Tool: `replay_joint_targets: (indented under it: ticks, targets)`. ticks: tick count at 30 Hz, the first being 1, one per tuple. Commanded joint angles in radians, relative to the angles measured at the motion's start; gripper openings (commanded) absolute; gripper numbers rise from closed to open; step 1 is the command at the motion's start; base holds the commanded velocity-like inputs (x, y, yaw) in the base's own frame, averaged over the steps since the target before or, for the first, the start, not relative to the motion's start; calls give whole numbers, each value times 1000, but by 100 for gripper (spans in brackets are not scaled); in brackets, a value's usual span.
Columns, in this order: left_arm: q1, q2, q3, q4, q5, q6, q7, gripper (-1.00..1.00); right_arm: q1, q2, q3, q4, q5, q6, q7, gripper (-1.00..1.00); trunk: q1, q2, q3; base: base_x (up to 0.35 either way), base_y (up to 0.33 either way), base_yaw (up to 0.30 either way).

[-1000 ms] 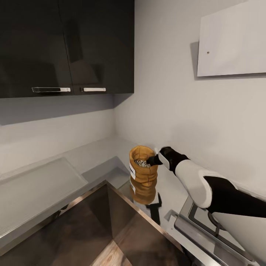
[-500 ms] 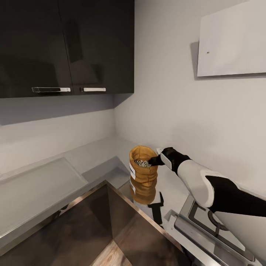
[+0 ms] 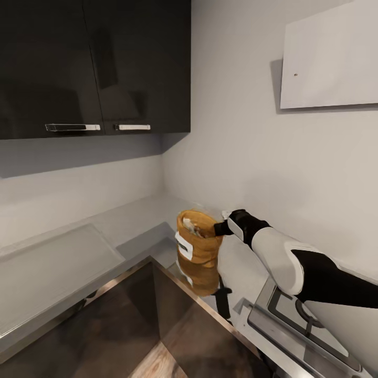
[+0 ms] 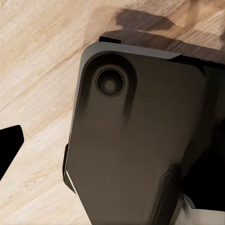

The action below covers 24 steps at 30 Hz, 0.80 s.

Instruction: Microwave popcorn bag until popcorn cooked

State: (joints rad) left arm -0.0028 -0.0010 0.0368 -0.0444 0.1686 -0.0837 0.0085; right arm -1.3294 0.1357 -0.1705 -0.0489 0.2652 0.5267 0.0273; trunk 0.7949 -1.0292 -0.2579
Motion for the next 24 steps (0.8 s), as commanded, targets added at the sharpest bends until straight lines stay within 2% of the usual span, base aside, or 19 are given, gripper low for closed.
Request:
replay_joint_targets:
  ticks: [1,10,12,14,15,19,21,24]
  targets:
    - [0,0,3,0,3,-2,1,100,0,1,-9,-3,8,6,2,-100,0,-1,-1,0,0,0]
    - [0,-1,3,0,3,-2,1,100,0,5,-11,-25,9,41,4,-100,0,-1,-1,0,0,0]
    - [0,-1,3,0,3,-2,1,100,-1,13,-11,-71,9,100,5,-100,0,-1,-1,0,0,0]
    - [0,-1,3,0,3,-3,1,100,0,16,-23,-196,9,200,5,-100,0,-1,-1,0,0,0]
    - [0,0,3,0,3,-2,1,100,0,16,-28,-283,9,276,6,-100,0,-1,-1,0,0,0]
    - [0,0,3,0,3,-3,1,100,0,16,-32,-449,9,456,6,-100,0,-1,-1,0,0,0]
    - [0,0,3,0,3,-3,1,100,-1,16,-32,-461,9,475,8,-100,0,-1,-1,0,0,0]
    - [0,-1,3,0,3,-3,1,100,-1,15,-34,-531,9,506,13,-100,0,-1,-1,0,0,0]
